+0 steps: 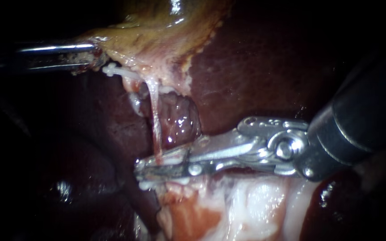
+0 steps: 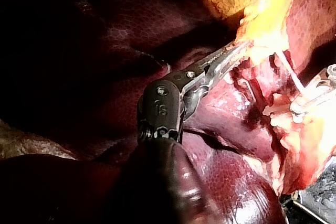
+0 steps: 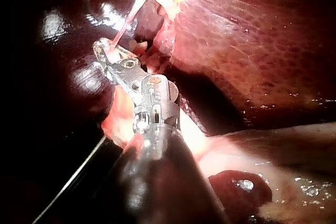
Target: Going back second clip right tube
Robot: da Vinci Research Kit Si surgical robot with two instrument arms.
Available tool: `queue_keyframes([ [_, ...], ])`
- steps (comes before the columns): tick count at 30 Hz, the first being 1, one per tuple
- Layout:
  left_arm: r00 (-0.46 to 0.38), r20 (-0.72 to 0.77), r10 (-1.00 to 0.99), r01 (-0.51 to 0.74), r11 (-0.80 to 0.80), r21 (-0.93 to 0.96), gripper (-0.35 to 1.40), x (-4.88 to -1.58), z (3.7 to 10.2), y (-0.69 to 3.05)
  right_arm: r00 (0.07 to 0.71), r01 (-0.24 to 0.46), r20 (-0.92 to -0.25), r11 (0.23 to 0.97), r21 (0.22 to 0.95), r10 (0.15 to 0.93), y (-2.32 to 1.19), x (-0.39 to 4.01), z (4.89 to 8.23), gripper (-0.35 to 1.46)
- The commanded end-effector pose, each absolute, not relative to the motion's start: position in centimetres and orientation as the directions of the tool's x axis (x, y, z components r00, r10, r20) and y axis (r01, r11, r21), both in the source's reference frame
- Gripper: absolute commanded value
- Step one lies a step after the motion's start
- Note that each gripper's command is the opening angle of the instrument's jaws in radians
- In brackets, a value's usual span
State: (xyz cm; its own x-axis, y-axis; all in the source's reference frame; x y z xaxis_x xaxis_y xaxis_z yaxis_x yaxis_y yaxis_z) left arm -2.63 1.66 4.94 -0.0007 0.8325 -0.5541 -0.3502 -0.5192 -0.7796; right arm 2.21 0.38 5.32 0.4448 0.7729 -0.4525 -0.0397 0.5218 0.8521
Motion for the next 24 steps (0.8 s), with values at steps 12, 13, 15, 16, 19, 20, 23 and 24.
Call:
queue_keyframes([
  [12,-0.001,-0.554,0.832,-0.351,-0.519,-0.779,-0.35,-2.63,4.93,1.66,0.432,-0.023,-0.525,0.591,0.806,0.733,0.28,2.41,5.59,0.50],
  [13,-0.001,-0.554,0.832,-0.351,-0.519,-0.779,-0.35,-2.63,4.93,1.65,0.427,-0.029,-0.536,0.603,0.797,0.728,0.29,2.41,5.61,0.50],
  [15,0.000,-0.554,0.832,-0.351,-0.519,-0.779,-0.35,-2.63,4.93,1.65,0.412,-0.045,-0.566,0.636,0.770,0.714,0.36,2.38,5.66,0.50],
  [16,0.000,-0.554,0.832,-0.351,-0.519,-0.779,-0.35,-2.63,4.93,1.65,0.406,-0.054,-0.576,0.648,0.760,0.710,0.40,2.37,5.67,0.50],
  [19,0.000,-0.554,0.832,-0.351,-0.519,-0.779,-0.35,-2.63,4.93,1.65,0.387,-0.086,-0.612,0.688,0.721,0.690,0.50,2.30,5.70,0.50],
  [20,0.000,-0.554,0.832,-0.351,-0.519,-0.779,-0.35,-2.63,4.93,1.65,0.386,-0.085,-0.624,0.699,0.710,0.680,0.53,2.27,5.70,0.50],
  [23,0.000,-0.554,0.832,-0.351,-0.519,-0.779,-0.35,-2.63,4.93,1.65,0.385,-0.083,-0.635,0.710,0.699,0.670,0.57,2.22,5.70,0.50],
  [24,0.000,-0.554,0.832,-0.351,-0.519,-0.779,-0.35,-2.63,4.93,1.65,0.385,-0.082,-0.639,0.714,0.695,0.666,0.56,2.20,5.69,0.50],
])
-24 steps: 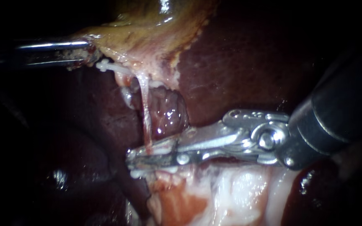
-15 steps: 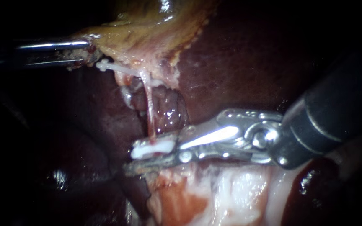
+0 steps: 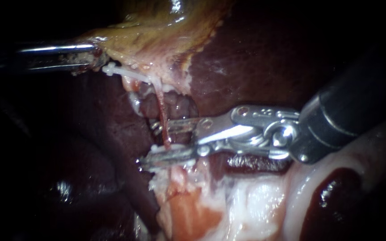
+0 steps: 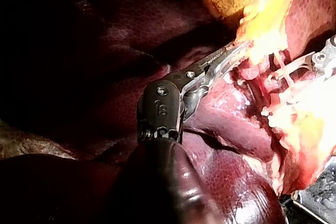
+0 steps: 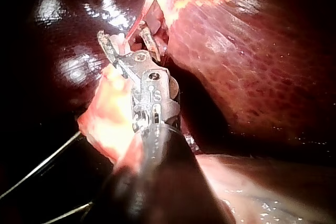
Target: Going back second clip right tube
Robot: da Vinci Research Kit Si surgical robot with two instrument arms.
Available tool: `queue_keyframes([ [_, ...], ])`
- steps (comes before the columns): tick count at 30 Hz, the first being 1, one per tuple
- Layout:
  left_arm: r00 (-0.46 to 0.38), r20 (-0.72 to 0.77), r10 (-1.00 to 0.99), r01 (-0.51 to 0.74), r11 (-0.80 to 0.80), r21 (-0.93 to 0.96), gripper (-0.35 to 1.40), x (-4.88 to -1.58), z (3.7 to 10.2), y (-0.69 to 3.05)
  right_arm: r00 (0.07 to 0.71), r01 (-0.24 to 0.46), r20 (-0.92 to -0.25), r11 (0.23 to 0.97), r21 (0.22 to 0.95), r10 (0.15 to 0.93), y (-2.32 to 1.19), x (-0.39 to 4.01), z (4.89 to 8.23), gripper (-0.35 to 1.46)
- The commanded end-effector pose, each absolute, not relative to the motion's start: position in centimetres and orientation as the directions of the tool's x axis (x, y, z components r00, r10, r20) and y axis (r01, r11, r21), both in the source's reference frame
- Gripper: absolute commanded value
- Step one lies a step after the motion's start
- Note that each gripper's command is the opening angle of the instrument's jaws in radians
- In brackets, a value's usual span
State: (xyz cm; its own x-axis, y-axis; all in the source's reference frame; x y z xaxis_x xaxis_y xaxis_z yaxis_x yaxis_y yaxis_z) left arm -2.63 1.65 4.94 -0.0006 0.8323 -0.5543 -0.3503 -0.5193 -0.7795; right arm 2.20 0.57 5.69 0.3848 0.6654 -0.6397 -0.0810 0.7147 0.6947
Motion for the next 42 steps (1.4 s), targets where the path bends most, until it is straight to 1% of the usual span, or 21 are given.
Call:
queue_keyframes([
  [1,0.000,-0.554,0.832,-0.351,-0.519,-0.779,-0.35,-2.63,4.93,1.65,0.386,-0.078,-0.644,0.718,0.691,0.661,0.56,2.18,5.68,0.50],
  [5,-0.001,-0.554,0.832,-0.351,-0.519,-0.779,-0.35,-2.63,4.92,1.65,0.391,-0.040,-0.693,0.764,0.644,0.606,0.50,1.94,5.57,0.50],
  [9,0.000,-0.554,0.832,-0.351,-0.519,-0.779,-0.35,-2.63,4.93,1.65,0.389,-0.009,-0.747,0.813,0.582,0.540,0.53,1.50,5.37,0.50],
  [15,0.000,-0.554,0.832,-0.351,-0.519,-0.779,-0.35,-2.63,4.93,1.65,0.385,0.005,-0.787,0.851,0.525,0.482,0.61,0.92,5.22,0.50],
  [18,0.000,-0.554,0.832,-0.351,-0.519,-0.779,-0.35,-2.63,4.93,1.65,0.385,0.011,-0.796,0.861,0.509,0.467,0.62,0.76,5.21,0.50],
  [24,0.001,-0.557,0.830,-0.356,-0.520,-0.776,-0.35,-2.71,4.97,1.62,0.386,0.017,-0.796,0.859,0.511,0.466,0.62,0.71,5.21,0.50],
  [32,-0.014,-0.576,0.817,-0.330,-0.548,-0.769,-0.35,-3.16,5.27,1.40,0.386,0.018,-0.796,0.859,0.511,0.466,0.61,0.71,5.20,0.50],
  [34,-0.020,-0.573,0.819,-0.326,-0.547,-0.771,-0.35,-3.22,5.33,1.37,0.386,0.021,-0.796,0.859,0.512,0.466,0.61,0.71,5.20,0.50],
  [42,-0.020,-0.570,0.822,-0.322,-0.545,-0.774,-0.35,-3.27,5.36,1.35,0.386,0.023,-0.796,0.858,0.513,0.466,0.61,0.71,5.20,0.50],
])
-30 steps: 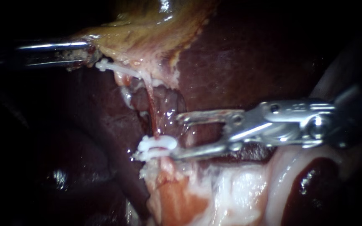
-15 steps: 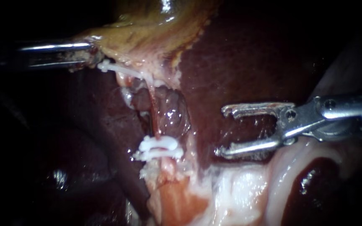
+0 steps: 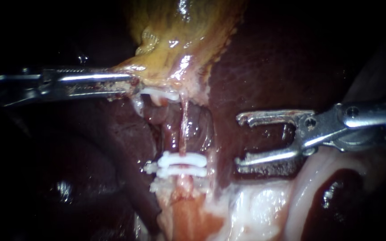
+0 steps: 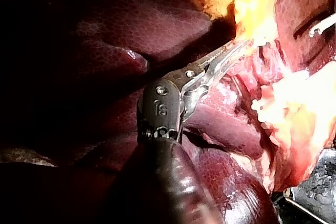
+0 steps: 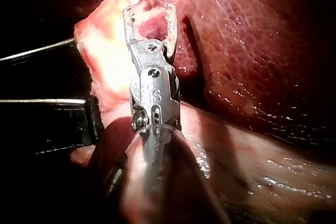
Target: Going back second clip right tube
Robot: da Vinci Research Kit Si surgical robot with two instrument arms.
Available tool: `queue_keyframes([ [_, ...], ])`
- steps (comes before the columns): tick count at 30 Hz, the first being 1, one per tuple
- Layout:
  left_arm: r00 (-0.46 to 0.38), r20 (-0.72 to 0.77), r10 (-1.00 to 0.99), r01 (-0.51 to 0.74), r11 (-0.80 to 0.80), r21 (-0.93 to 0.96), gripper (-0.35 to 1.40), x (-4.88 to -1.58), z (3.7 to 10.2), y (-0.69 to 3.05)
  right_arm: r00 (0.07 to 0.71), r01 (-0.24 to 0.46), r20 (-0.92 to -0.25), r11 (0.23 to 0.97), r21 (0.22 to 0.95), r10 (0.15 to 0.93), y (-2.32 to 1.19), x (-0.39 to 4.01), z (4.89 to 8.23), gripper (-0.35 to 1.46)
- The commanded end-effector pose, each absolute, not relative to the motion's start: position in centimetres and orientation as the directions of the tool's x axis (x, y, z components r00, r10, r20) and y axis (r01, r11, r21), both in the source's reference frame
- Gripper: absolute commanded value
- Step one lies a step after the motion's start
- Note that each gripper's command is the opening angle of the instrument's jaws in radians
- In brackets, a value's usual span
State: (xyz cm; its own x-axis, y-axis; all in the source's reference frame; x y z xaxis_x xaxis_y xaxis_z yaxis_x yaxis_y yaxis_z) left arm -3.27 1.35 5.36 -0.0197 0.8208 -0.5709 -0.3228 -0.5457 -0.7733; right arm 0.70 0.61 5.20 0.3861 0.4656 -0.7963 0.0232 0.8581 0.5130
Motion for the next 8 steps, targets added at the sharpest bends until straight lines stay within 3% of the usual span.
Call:
queue_keyframes([
  [1,-0.020,-0.570,0.822,-0.322,-0.545,-0.774,-0.35,-3.27,5.36,1.35,0.386,0.023,-0.796,0.858,0.513,0.466,0.61,0.71,5.20,0.50],
  [8,-0.021,-0.569,0.822,-0.319,-0.545,-0.775,-0.35,-3.25,5.35,1.35,0.386,0.024,-0.796,0.858,0.513,0.466,0.61,0.72,5.19,0.50],
])
